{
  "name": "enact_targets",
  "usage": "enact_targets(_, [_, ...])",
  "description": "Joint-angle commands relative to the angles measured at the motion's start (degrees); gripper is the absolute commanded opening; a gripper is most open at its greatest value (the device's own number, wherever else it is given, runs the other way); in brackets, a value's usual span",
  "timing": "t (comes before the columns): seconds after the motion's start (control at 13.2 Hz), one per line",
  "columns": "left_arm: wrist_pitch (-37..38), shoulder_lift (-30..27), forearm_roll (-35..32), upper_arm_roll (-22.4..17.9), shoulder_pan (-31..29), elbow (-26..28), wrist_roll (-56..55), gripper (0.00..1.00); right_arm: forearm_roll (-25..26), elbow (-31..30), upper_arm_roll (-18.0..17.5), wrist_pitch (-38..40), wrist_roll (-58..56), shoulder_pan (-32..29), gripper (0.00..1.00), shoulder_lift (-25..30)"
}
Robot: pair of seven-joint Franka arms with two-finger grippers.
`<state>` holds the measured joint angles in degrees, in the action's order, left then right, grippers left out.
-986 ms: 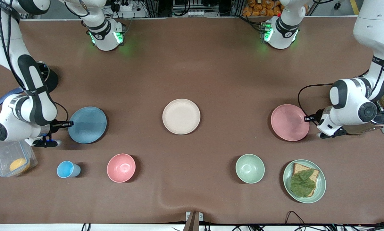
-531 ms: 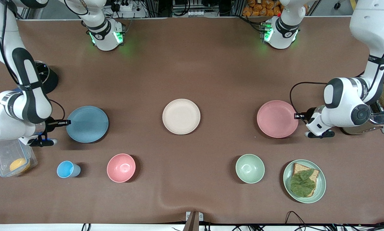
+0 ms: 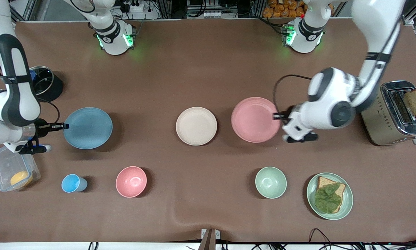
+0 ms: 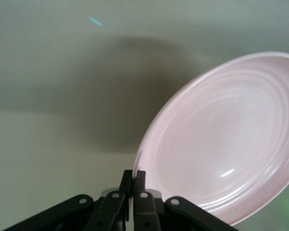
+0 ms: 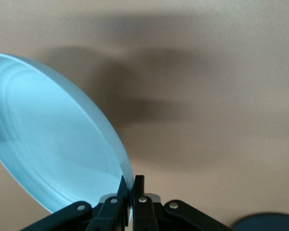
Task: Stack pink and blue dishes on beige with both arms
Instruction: 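Carry the pink plate onto the beige plate with the left gripper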
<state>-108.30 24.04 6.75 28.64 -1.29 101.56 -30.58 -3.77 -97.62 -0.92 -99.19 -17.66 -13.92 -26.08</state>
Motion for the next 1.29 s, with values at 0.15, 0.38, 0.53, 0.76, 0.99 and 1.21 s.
enact_targets(0.15, [-9.53, 7.68, 0.73, -0.43, 10.41, -4.08, -14.3, 0.0, -6.59, -0.2, -0.49, 6.89, 0.08, -0.67, 0.0, 2.88])
enact_targets(0.38, [-16.04, 10.85, 0.46, -0.43, 13.77, -4.0, -17.93, 0.0, -9.13, -0.47, -0.57, 9.62, 3.68, -0.41, 0.0, 2.97])
enact_targets(0.53, [-20.52, 12.25, 0.72, -0.43, 15.52, -4.08, -19.07, 0.0, -9.85, -1.17, -0.57, 9.98, 4.39, 0.03, 0.0, 3.14])
enact_targets(0.76, [-25.89, 14.71, 0.46, -0.69, 17.2, -4.08, -19.43, 0.0, -11.43, -1.52, -0.66, 11.73, 8.5, 1.96, 0.0, 3.23])
enact_targets(0.99, [-27.22, 15.69, 0.55, -0.69, 18.17, -4.17, -19.51, 0.0, -11.52, -1.87, -0.66, 12.0, 14.57, 5.21, 0.0, 4.11])
enact_targets(1.21, [-28.8, 16.39, 0.72, -0.69, 18.17, -4.08, -19.51, 0.0, -13.18, -2.93, -0.57, 11.91, 17.13, 6.97, 0.0, 4.82])
